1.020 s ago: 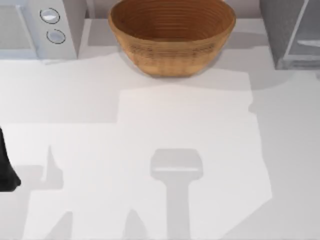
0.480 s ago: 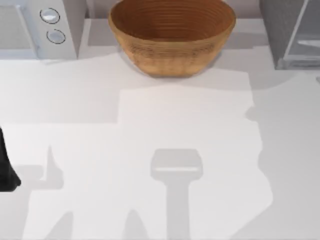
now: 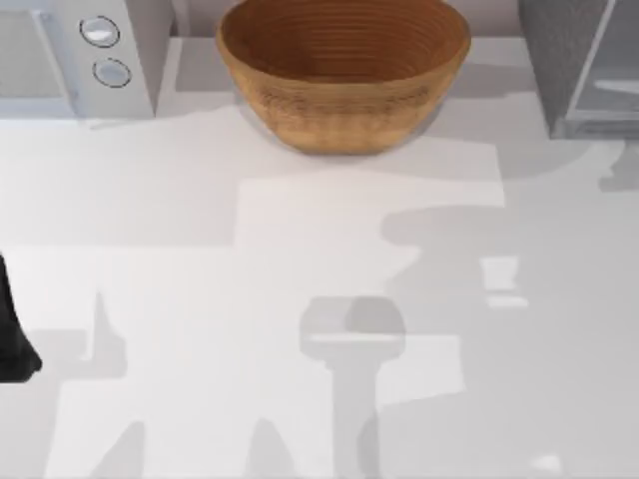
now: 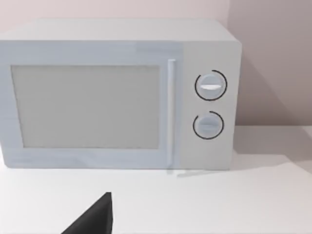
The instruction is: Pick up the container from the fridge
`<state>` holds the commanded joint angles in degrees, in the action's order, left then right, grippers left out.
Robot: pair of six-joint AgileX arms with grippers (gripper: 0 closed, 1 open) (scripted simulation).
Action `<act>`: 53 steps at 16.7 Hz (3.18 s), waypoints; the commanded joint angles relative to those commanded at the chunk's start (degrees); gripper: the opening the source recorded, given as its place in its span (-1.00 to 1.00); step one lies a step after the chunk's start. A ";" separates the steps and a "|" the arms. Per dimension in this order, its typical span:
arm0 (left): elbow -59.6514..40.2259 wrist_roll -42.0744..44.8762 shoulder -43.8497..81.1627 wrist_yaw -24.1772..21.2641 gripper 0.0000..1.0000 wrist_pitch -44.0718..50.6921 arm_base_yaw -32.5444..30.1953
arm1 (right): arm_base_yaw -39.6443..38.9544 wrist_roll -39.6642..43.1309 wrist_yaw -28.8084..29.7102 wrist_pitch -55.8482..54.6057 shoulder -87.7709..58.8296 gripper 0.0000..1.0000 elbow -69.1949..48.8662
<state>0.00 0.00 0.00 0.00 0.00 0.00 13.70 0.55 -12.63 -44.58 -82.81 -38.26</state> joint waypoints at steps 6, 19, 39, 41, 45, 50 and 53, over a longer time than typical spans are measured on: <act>0.00 0.00 0.00 0.00 1.00 0.00 0.00 | -5.70 -0.60 5.33 20.09 39.87 -1.00 17.44; 0.00 0.00 0.00 0.00 1.00 0.00 0.00 | -13.70 -0.55 12.63 44.58 82.81 -1.00 38.26; 0.00 0.00 0.00 0.00 1.00 0.00 0.00 | -45.41 4.62 48.89 -4.68 15.47 -1.00 22.26; 0.00 0.00 0.00 0.00 1.00 0.00 0.00 | -50.31 3.67 53.45 -11.96 3.34 -1.00 20.75; 0.00 0.00 0.00 0.00 1.00 0.00 0.00 | -58.45 1.52 60.23 -25.69 -15.11 -1.00 16.41; 0.00 0.00 0.00 0.00 1.00 0.00 0.00 | -64.89 -0.05 65.21 -35.94 -26.09 -1.00 10.53; 0.00 0.00 0.00 0.00 1.00 0.00 0.00 | -65.28 -0.15 65.50 -36.48 -26.68 -1.00 10.07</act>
<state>0.00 0.00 0.00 0.00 0.00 0.00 -51.58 0.40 52.87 -81.06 -109.49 -28.19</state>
